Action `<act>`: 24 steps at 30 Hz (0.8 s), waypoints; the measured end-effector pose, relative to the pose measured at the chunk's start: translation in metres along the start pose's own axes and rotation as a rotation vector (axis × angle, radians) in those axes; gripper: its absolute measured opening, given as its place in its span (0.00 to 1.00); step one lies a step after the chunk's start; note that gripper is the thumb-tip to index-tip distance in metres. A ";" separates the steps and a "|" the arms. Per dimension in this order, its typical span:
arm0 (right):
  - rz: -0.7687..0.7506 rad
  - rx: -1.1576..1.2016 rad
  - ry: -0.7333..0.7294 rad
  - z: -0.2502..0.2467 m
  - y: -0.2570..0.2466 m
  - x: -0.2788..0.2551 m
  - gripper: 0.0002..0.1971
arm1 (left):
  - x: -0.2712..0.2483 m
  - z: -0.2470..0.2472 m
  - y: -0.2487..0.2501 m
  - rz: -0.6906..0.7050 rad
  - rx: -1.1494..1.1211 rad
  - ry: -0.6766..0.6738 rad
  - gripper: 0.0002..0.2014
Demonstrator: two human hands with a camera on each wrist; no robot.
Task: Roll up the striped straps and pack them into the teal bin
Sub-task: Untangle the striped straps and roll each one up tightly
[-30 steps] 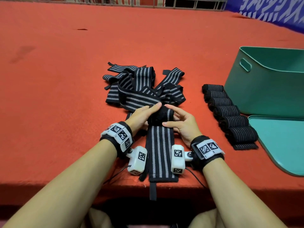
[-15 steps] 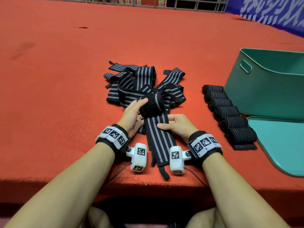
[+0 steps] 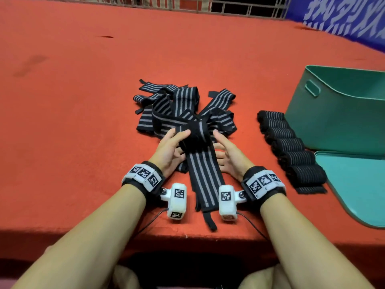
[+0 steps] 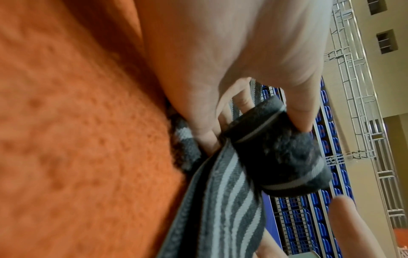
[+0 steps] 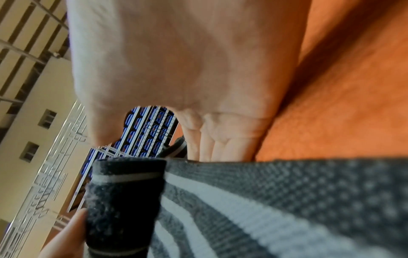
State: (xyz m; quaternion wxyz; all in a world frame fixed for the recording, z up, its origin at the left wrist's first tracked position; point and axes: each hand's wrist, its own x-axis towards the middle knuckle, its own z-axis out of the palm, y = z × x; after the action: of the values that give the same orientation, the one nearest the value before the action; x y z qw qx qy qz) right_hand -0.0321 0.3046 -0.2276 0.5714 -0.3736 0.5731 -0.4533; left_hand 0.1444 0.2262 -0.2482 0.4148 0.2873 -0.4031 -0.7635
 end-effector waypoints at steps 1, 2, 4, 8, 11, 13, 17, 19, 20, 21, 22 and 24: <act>0.003 0.022 0.009 -0.001 -0.001 0.000 0.35 | -0.001 0.001 0.000 0.008 0.025 -0.020 0.12; -0.004 0.029 0.013 -0.001 -0.001 -0.001 0.36 | -0.001 0.001 -0.001 0.015 0.057 -0.043 0.15; -0.045 0.007 0.027 0.002 0.001 -0.002 0.32 | -0.003 0.002 -0.002 0.020 0.152 -0.087 0.21; -0.132 0.044 0.077 0.007 0.005 -0.003 0.20 | -0.005 0.001 -0.003 0.018 0.232 -0.097 0.26; -0.168 0.116 0.069 0.003 0.005 -0.005 0.19 | -0.004 0.002 -0.004 0.016 0.272 -0.077 0.30; -0.185 0.157 0.074 0.001 0.007 -0.007 0.19 | -0.002 0.005 -0.004 -0.005 0.301 -0.074 0.27; -0.199 0.193 0.102 0.001 0.008 -0.007 0.19 | -0.001 0.007 -0.001 -0.041 0.312 -0.110 0.20; -0.206 0.203 0.116 0.002 0.008 -0.007 0.18 | 0.000 0.007 -0.001 -0.041 0.286 -0.080 0.21; -0.208 0.214 0.118 0.002 0.008 -0.007 0.18 | 0.001 0.007 -0.002 -0.044 0.257 -0.053 0.23; -0.212 0.218 0.114 0.002 0.009 -0.006 0.18 | 0.001 0.007 -0.002 -0.049 0.224 -0.028 0.26; -0.215 0.211 0.106 0.002 0.009 -0.006 0.19 | 0.001 0.006 -0.002 -0.052 0.193 -0.015 0.27; -0.218 0.168 0.095 0.001 0.011 -0.005 0.19 | 0.000 0.005 -0.002 -0.051 0.165 -0.027 0.28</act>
State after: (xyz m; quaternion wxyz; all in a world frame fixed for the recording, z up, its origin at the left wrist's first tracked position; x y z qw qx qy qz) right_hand -0.0295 0.3127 -0.2360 0.5204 -0.3627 0.5154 -0.5762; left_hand 0.1398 0.2288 -0.2475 0.3648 0.3203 -0.4629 -0.7417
